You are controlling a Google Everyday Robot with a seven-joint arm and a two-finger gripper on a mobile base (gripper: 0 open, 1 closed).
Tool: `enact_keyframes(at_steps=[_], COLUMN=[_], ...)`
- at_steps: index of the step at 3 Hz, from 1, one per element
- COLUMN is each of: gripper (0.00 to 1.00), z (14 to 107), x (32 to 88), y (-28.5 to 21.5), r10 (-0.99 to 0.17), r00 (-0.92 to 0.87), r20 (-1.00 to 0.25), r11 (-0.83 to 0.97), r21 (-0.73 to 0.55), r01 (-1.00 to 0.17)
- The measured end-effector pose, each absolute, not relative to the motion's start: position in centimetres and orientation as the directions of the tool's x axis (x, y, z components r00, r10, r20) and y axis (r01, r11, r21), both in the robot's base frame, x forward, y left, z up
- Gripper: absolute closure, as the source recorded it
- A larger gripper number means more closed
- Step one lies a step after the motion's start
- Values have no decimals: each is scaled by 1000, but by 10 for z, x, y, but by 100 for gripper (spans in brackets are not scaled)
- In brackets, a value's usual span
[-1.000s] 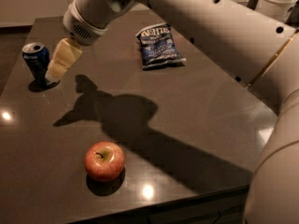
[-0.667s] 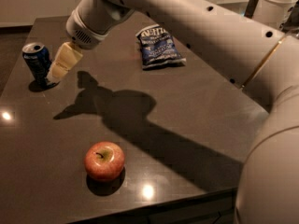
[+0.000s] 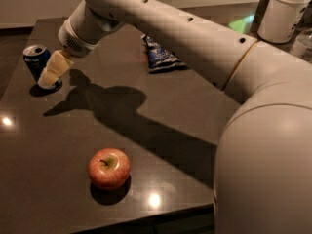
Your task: Pick pepsi can
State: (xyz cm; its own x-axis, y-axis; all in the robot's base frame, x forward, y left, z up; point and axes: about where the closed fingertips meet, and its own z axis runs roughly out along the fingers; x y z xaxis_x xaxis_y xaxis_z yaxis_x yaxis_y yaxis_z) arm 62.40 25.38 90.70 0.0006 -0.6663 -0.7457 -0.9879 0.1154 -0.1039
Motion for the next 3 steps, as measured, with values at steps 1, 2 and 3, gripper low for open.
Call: enact_keyframes(at_steps=[1, 2, 3], gripper=[0, 0, 0], z=[899, 899, 901], x=[635, 642, 644], y=[274, 289, 300], r10=[-662, -655, -649], r00=[-11, -11, -9], r20=[-749, -755, -761], r11=[120, 119, 113], r21=[-91, -89, -84], r01=[-989, -989, -990])
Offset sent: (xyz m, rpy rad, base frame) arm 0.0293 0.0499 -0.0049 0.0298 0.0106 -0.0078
